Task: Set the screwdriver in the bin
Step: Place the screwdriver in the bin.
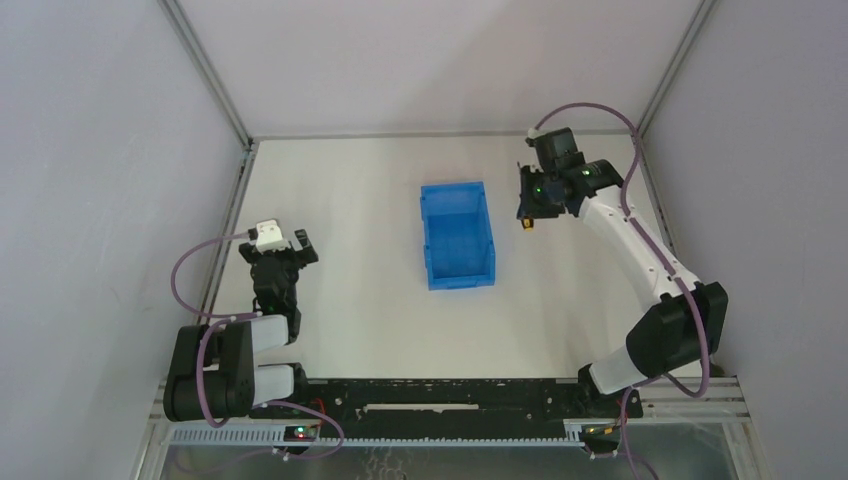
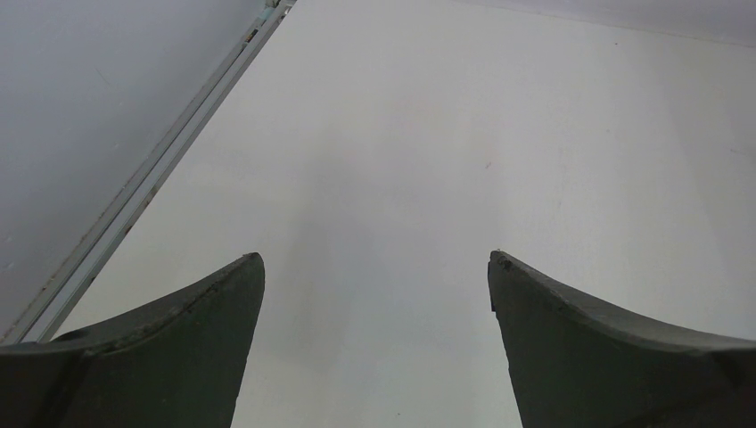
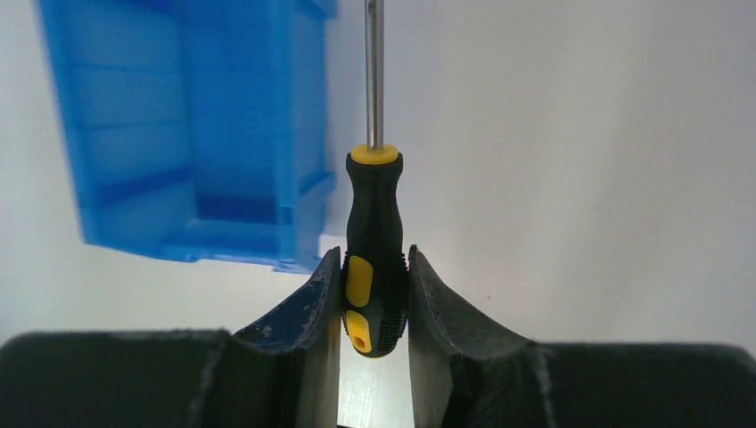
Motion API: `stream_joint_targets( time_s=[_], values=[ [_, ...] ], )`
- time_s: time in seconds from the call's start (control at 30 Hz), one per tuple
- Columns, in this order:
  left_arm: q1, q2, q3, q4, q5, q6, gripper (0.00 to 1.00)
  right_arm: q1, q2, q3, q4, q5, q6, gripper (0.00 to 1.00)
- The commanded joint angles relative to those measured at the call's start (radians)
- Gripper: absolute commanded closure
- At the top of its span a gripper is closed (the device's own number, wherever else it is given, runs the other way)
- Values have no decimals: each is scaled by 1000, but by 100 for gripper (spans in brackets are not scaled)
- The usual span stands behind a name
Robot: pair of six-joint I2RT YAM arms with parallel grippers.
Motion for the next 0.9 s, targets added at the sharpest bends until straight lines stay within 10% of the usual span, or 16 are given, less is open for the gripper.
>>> stream_joint_targets(
  time_s=[0.0, 0.87],
  values=[
    [-5, -9, 32, 35, -9, 17, 0, 78, 30, 117, -7, 42, 40, 99],
    [-5, -9, 33, 36, -9, 17, 0, 373, 362, 489, -28, 96, 64, 98]
  ],
)
